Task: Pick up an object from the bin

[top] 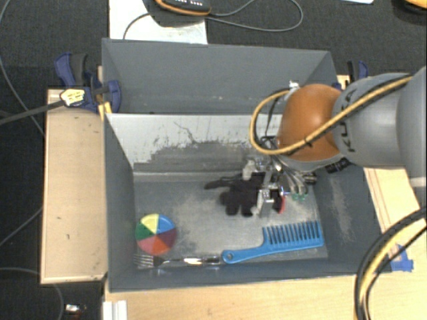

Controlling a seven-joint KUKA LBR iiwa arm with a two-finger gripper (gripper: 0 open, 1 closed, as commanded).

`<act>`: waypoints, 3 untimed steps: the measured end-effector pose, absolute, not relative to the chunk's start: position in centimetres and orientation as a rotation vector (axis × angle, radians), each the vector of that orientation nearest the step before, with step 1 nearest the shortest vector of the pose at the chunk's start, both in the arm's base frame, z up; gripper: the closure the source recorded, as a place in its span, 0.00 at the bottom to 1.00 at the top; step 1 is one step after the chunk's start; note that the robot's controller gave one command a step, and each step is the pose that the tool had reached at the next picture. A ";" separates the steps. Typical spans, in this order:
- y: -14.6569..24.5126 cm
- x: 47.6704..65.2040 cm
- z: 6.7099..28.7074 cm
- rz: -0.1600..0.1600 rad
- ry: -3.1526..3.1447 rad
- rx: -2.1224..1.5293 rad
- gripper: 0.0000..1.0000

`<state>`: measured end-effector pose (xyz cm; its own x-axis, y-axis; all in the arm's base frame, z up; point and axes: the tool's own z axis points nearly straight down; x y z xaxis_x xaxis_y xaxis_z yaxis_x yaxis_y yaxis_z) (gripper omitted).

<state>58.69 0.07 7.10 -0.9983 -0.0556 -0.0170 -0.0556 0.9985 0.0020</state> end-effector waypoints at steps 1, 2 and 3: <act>1.7 58.4 7.7 0.008 3.125 -0.142 1.00; 1.7 58.4 7.7 0.008 3.125 -0.141 1.00; 1.7 58.2 8.6 0.008 3.130 -0.140 1.00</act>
Offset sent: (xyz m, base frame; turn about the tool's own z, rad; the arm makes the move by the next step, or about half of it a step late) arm 0.0000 0.0000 0.0000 0.0000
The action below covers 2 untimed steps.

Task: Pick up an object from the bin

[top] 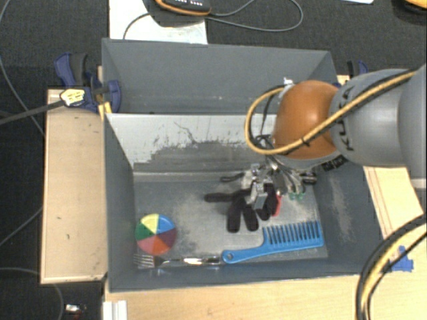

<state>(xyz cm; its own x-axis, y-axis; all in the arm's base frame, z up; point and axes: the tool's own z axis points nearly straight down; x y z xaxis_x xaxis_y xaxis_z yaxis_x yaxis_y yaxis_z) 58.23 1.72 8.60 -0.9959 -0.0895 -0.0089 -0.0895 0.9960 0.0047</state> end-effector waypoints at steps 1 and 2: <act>1.7 58.3 10.6 0.008 3.126 -0.138 1.00; 1.7 58.3 13.3 0.008 3.126 -0.135 1.00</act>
Offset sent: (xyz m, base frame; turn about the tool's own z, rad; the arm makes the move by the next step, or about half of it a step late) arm 0.0011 0.0002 0.0594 0.0015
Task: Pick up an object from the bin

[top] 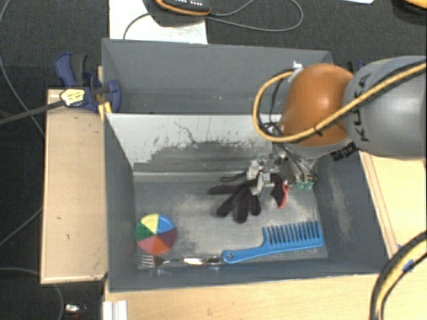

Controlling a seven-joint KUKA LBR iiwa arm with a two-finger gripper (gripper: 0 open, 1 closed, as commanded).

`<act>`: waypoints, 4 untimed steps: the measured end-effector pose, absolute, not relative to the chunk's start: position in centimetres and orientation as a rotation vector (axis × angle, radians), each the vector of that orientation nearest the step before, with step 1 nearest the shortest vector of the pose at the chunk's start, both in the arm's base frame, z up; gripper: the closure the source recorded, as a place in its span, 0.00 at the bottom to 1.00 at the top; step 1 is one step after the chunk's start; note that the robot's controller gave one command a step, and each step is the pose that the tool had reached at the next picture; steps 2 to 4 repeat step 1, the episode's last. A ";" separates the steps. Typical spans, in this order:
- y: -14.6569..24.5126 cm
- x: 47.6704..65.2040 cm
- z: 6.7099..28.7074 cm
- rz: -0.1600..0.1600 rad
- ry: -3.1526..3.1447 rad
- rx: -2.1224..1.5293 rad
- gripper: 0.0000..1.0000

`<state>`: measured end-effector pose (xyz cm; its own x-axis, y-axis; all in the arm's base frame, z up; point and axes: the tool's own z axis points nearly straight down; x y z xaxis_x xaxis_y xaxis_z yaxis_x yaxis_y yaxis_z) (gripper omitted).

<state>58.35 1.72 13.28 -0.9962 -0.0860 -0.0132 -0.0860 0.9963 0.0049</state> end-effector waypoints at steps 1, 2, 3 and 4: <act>1.7 58.3 16.5 0.008 3.126 -0.132 1.00; 1.7 58.3 16.5 0.008 3.126 -0.132 1.00; 1.7 58.3 16.5 0.008 3.126 -0.132 1.00; 1.7 58.3 16.5 0.008 3.126 -0.132 1.00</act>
Offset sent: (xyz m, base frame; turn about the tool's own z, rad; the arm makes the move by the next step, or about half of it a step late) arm -0.0004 0.0000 0.0872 0.0010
